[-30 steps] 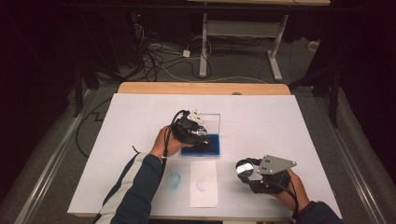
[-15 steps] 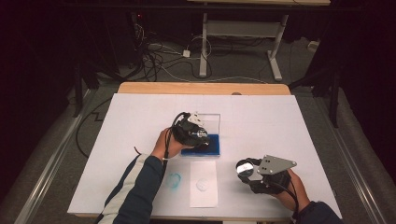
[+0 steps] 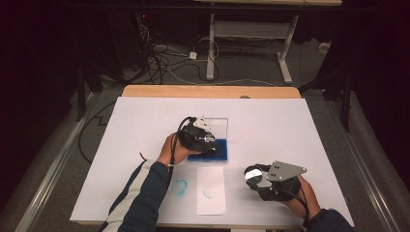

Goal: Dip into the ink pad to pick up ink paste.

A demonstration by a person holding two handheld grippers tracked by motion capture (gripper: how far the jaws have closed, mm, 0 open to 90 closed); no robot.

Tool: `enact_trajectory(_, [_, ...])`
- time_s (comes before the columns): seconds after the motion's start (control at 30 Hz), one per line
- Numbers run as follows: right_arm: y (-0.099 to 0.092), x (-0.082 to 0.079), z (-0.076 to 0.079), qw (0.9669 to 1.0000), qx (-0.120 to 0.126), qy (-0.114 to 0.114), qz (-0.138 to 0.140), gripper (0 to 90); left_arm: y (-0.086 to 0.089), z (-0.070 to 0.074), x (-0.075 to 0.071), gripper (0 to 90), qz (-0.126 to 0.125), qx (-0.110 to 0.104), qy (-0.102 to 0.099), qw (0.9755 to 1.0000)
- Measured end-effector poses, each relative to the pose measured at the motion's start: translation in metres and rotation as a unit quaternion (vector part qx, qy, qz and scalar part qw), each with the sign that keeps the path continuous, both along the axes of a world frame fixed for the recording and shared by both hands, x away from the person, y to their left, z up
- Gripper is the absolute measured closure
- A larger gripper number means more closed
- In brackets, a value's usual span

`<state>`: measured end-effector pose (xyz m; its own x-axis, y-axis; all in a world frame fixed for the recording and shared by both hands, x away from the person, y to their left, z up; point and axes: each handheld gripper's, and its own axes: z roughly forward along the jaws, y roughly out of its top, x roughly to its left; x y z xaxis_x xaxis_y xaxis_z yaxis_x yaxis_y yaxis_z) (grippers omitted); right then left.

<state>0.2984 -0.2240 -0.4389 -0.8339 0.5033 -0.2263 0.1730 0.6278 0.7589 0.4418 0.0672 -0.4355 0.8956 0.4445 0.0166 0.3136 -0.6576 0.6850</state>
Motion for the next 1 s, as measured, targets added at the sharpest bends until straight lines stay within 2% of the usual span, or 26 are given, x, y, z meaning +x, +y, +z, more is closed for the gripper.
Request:
enact_trajectory(0.2, [0.0001, -0.0003, 0.0003, 1.0, 0.004, -0.001, 0.002, 38.2, 0.0012, -0.0018, 0.0001, 54.5, 0.002, -0.01, 0.002, 0.9999])
enact_trajectory(0.7, [0.0, -0.0001, 0.0002, 1.0, 0.004, -0.001, 0.001, 38.1, 0.0, 0.0, -0.0024, 54.5, 0.001, 0.005, -0.005, 1.0])
enact_trajectory(1.0, [0.0005, 0.0007, 0.0006, 1.0, 0.006, 0.0, 0.001, 38.1, 0.0015, -0.0005, -0.0019, 54.5, -0.001, -0.001, -0.004, 1.0])
